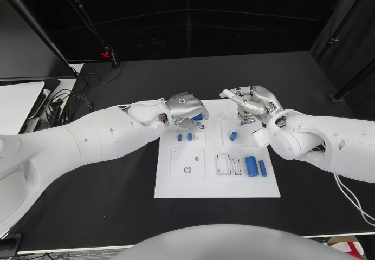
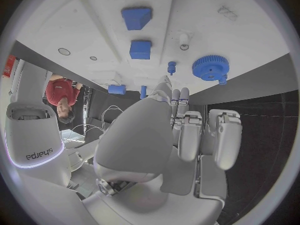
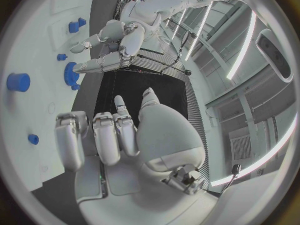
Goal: Assemble the parts on the task board
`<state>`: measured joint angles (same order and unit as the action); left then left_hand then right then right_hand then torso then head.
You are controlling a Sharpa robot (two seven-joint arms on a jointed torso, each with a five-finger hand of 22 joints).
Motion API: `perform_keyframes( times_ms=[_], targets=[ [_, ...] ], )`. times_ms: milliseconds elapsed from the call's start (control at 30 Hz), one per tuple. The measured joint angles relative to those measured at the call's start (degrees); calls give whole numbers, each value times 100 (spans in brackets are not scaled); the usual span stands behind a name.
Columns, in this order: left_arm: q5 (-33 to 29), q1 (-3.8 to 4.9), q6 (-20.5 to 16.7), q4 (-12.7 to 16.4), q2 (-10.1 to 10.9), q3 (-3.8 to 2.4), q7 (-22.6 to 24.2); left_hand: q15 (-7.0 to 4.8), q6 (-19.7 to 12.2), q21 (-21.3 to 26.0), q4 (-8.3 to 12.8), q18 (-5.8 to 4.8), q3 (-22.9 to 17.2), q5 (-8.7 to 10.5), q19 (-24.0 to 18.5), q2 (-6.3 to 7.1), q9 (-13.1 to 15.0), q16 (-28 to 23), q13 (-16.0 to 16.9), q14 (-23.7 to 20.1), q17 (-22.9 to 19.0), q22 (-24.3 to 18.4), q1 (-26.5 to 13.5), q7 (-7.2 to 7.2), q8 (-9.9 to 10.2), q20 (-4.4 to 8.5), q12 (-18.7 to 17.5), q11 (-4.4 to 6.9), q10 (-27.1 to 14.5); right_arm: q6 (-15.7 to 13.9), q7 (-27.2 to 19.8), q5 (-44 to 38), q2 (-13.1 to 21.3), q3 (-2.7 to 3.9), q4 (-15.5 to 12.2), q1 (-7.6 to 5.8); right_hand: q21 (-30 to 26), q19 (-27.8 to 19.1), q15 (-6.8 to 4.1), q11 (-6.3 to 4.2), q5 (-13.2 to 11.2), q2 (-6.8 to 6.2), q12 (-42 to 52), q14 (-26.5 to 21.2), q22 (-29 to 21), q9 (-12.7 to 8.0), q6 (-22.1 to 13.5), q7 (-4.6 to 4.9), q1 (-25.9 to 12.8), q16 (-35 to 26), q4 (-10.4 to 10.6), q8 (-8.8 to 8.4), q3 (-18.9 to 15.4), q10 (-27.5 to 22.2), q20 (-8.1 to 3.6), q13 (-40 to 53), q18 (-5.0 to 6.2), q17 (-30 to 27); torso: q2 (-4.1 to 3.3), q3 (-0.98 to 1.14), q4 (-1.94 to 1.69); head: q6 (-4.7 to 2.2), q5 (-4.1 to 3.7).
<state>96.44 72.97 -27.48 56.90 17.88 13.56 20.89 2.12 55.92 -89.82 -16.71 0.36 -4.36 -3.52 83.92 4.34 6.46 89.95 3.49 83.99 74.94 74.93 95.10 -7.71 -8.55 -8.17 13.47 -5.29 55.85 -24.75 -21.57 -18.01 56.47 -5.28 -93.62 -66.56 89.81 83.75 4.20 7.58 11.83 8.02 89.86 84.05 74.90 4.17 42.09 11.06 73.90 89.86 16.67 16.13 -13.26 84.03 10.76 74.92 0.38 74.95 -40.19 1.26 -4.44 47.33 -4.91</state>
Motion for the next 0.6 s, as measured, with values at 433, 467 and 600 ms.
perform_keyframes(
  times_ms=[433, 467, 600],
  targets=[
    [470, -9, 243, -84, -64, 0, -1, -42, 71, 0, 7, 1, -86, 36, 21, 0, -21, 0, 0, 0, -1, 0, 0, 71, 0, 21, -58, 32, 33, 2, 10, 1, -9, 0, 5, 0, 0, 0, 0, 0, 0, 24, 0, 0, 0, 0, 0, 0, -24, 0, 0, 23, 0, 0, 0, 0, 1, -1, 0, 2, -6, 35, -13],
    [506, -9, 250, -89, -70, 0, -2, -42, 71, 0, 7, 0, -105, 36, 8, 0, -27, 0, 0, 0, -1, 0, 0, 71, 24, 33, -61, 32, 33, 3, 12, 1, -10, 0, 5, 0, 0, 0, 0, 0, 0, 24, 0, 0, 0, 0, 0, 0, -24, 0, 0, 23, 0, 0, 0, 0, 1, -1, 0, 2, -6, 38, -19],
    [634, -12, 262, -120, -101, 0, -18, -42, 71, 0, 8, 0, -213, 36, 0, -36, -46, 0, 0, 0, -1, -1, 99, 71, 46, 41, -101, 51, 53, 8, 23, 1, -11, 0, 5, 0, 0, 0, 0, 0, 0, 24, 0, 0, 0, 0, 0, 0, -24, 0, 0, 23, 0, 0, 0, 0, 1, -1, 0, 2, -6, 52, -30]
  ],
)
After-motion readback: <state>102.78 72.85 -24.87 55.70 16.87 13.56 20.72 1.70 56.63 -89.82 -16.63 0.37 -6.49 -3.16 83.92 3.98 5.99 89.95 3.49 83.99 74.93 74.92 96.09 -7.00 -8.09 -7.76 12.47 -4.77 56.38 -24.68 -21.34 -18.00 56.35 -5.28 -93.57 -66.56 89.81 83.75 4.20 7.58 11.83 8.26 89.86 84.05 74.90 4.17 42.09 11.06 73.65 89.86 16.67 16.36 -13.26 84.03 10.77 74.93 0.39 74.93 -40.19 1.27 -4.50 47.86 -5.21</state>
